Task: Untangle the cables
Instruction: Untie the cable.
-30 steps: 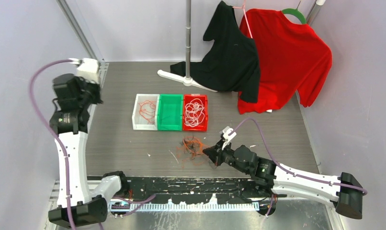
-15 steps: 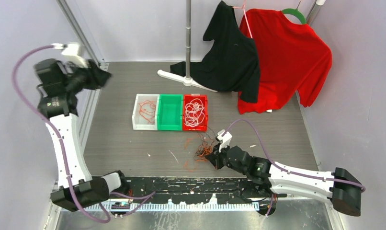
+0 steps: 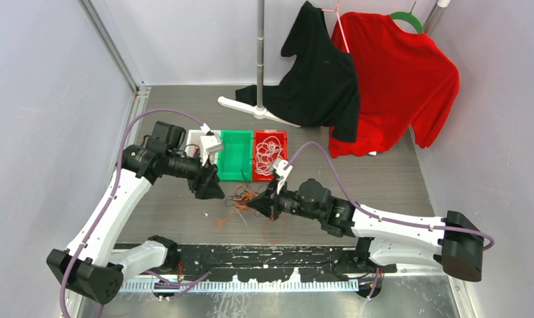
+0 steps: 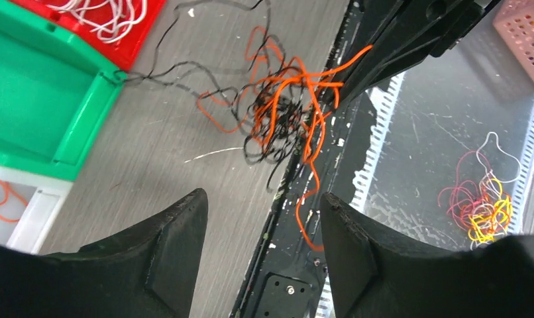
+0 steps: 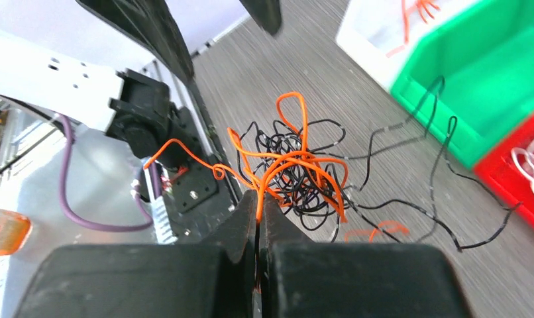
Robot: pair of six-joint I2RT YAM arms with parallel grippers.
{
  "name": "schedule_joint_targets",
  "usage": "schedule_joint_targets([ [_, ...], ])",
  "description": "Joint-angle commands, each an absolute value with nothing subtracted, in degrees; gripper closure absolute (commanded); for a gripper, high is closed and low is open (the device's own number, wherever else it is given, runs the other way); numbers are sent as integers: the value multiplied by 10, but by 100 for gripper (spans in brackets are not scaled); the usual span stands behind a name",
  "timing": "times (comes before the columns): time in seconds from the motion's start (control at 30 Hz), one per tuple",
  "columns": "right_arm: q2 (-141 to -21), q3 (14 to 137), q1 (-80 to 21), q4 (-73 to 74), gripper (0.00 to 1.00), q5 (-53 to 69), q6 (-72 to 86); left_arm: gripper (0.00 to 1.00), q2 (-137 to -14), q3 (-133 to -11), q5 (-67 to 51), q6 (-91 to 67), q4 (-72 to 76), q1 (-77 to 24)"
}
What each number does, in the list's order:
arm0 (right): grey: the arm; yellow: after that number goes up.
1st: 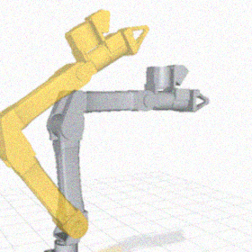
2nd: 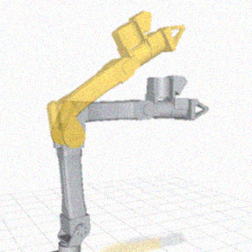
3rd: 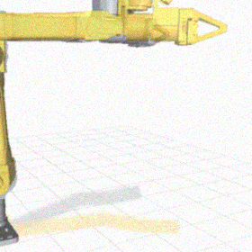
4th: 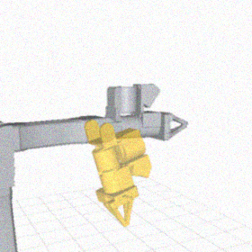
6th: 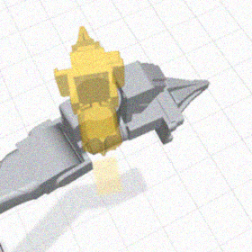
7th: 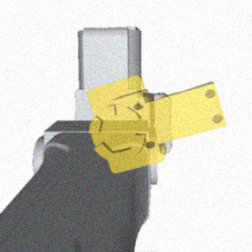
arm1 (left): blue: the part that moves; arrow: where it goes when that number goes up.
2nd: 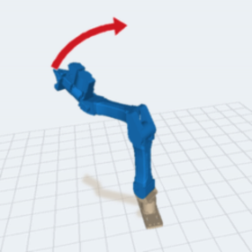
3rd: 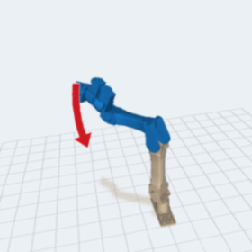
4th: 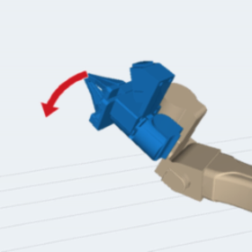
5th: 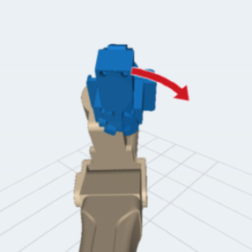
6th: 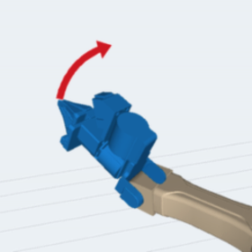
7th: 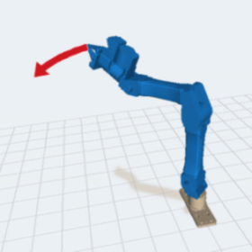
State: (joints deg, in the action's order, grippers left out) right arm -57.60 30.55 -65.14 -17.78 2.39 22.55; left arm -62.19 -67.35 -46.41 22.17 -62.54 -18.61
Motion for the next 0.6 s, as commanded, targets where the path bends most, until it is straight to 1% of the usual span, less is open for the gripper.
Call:
schedule_joint_targets([
  [0.0,-617,369,-653,-260,99,81,215,37,-610,-669,-506,220,-616,-202],
  [0.23,-685,410,-656,-304,99,104,231,34,-611,-645,-529,234,-627,-225],
  [0.3,-692,412,-656,-316,99,105,233,36,-610,-636,-530,248,-635,-227],
  [0.33,-694,412,-656,-323,99,105,235,39,-608,-632,-527,253,-636,-227],
  [0.37,-694,412,-656,-327,99,103,235,44,-606,-629,-523,256,-637,-227],
  [0.4,-693,412,-656,-325,99,100,235,50,-606,-628,-520,260,-641,-228],
  [0.5,-683,404,-656,-322,99,82,232,76,-603,-627,-503,265,-641,-228],
  [0.57,-674,398,-656,-314,99,76,230,93,-598,-629,-470,259,-630,-227],
])
